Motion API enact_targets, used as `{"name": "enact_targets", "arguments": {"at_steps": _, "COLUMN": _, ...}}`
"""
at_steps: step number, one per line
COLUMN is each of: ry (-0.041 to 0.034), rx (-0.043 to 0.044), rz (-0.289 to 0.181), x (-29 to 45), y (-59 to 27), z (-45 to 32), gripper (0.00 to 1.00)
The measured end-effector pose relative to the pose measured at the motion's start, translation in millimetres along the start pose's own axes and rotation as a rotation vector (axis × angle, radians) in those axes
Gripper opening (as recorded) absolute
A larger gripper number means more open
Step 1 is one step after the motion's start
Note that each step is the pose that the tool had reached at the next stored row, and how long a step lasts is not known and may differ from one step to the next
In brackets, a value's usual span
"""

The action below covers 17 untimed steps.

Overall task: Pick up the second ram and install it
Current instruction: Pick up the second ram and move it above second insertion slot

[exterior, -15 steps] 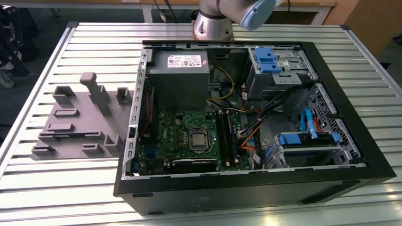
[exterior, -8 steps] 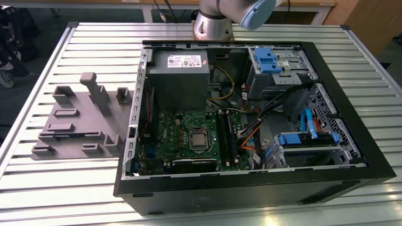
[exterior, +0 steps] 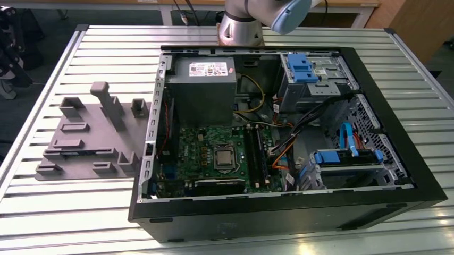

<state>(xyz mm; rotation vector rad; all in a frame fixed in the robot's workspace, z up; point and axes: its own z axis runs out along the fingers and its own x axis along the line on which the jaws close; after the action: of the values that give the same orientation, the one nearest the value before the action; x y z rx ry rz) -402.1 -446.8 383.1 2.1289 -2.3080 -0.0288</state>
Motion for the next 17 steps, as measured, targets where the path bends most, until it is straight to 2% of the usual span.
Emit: {"name": "enact_targets", "arguments": {"at_steps": 17, "ry": 0.0009, "rx": -0.0007, "rz": -0.056, "x": 0.4, "y": 0.8, "z": 0.0, "gripper": 0.11}}
